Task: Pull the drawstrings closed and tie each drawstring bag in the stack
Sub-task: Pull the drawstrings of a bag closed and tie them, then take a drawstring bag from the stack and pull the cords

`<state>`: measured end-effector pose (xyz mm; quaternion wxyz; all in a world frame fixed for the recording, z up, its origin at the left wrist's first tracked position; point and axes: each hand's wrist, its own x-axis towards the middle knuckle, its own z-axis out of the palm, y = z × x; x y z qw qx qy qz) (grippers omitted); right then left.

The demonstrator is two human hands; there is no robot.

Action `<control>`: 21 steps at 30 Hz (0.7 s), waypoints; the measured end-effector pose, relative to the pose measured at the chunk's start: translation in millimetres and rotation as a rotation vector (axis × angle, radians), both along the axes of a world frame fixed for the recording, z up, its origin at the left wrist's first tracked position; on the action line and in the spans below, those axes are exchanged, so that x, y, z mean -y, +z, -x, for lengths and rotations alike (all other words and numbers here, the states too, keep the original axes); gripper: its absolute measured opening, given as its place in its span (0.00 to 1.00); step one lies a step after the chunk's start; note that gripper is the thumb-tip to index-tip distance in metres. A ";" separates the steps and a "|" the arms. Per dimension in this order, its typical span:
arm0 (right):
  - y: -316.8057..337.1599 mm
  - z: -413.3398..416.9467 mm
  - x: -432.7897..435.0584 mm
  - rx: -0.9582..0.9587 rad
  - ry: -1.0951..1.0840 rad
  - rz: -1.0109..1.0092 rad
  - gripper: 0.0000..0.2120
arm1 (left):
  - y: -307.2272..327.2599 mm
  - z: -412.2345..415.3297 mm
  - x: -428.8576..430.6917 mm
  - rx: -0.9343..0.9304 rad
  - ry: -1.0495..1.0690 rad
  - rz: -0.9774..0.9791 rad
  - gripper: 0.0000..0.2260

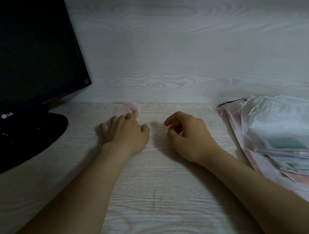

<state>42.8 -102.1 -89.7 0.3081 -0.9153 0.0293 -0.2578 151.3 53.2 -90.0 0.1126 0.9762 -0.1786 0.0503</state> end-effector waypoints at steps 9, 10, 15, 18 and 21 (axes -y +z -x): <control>1.9 0.5 -1.8 -0.024 -0.039 0.073 0.12 | -0.8 8.7 10.8 0.198 -0.225 0.247 0.18; 2.5 1.4 -0.8 -0.026 -0.070 0.103 0.12 | -2.0 12.6 13.8 0.190 -0.297 0.282 0.15; 16.4 11.6 2.6 -0.028 -0.288 0.215 0.10 | -7.0 34.1 27.4 0.008 -0.495 0.312 0.10; 30.5 20.0 6.6 -0.008 -0.347 0.264 0.10 | -2.1 47.9 33.6 -0.048 -0.596 0.217 0.06; 43.4 27.7 15.8 -0.030 -0.354 0.340 0.11 | -3.0 64.0 41.8 -0.083 -0.688 0.202 0.06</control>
